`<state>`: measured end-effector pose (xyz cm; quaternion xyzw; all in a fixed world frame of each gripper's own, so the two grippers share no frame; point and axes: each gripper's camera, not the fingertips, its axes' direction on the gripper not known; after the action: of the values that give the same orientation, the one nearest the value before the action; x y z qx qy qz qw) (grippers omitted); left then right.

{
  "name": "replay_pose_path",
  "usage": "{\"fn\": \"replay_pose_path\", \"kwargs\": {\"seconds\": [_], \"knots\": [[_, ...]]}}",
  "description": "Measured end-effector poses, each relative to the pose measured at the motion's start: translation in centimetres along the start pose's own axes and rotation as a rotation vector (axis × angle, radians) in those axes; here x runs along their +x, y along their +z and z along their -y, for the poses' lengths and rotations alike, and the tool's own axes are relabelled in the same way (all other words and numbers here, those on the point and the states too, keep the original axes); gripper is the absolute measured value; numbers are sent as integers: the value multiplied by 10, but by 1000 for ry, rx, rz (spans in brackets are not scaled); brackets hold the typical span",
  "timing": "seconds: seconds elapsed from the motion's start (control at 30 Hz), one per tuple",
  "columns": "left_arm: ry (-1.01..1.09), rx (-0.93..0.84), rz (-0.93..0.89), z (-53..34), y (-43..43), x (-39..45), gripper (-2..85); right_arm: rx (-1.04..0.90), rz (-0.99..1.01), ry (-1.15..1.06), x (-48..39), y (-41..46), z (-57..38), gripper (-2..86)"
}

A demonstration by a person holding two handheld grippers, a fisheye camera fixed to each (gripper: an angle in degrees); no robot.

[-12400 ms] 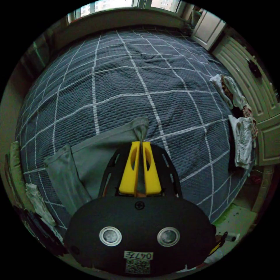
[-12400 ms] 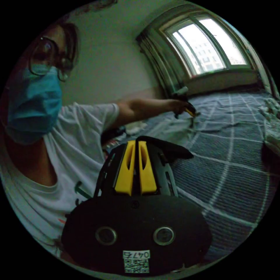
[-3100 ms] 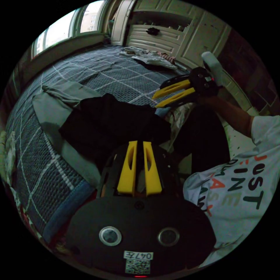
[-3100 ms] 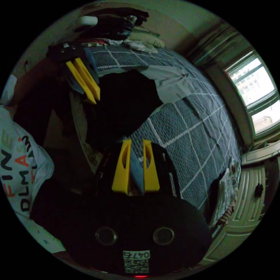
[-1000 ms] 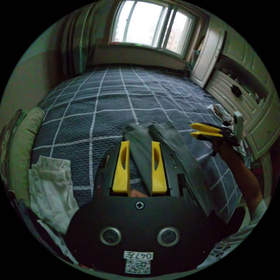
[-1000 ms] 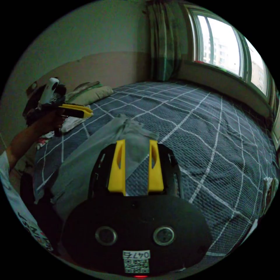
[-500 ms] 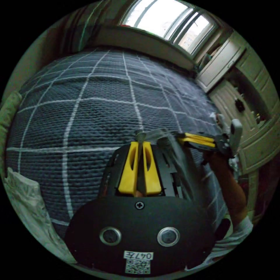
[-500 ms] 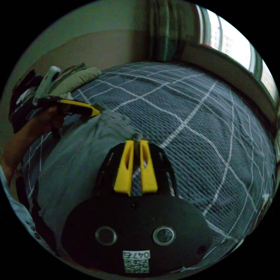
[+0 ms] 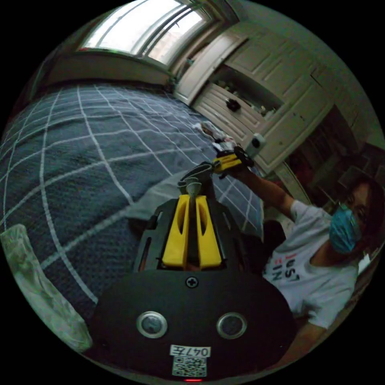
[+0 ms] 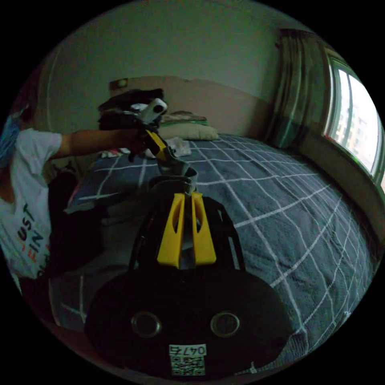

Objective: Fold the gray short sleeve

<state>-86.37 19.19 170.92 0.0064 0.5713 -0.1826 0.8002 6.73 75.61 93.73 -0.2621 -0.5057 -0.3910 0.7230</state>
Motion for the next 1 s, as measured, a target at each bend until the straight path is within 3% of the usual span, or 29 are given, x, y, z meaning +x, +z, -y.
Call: {"fn": "replay_pose_path", "kwargs": {"seconds": [0.2,0.37,0.57,0.8,1.0], "knots": [[58,-180,-98,-54,24,45,2,-53,206,-69,-79,-19,-42,5],[14,-280,11,-80,51,51,33,-184,144,-76,-118,-4,-58,14],[-24,-167,-56,-100,19,60,88,-336,209,-38,-122,0,-61,62],[181,-39,2,-101,-16,108,85,-77,109,-4,-132,-40,-21,7],[95,-139,-14,-70,49,91,75,-359,66,29,-132,31,4,-3]]}}
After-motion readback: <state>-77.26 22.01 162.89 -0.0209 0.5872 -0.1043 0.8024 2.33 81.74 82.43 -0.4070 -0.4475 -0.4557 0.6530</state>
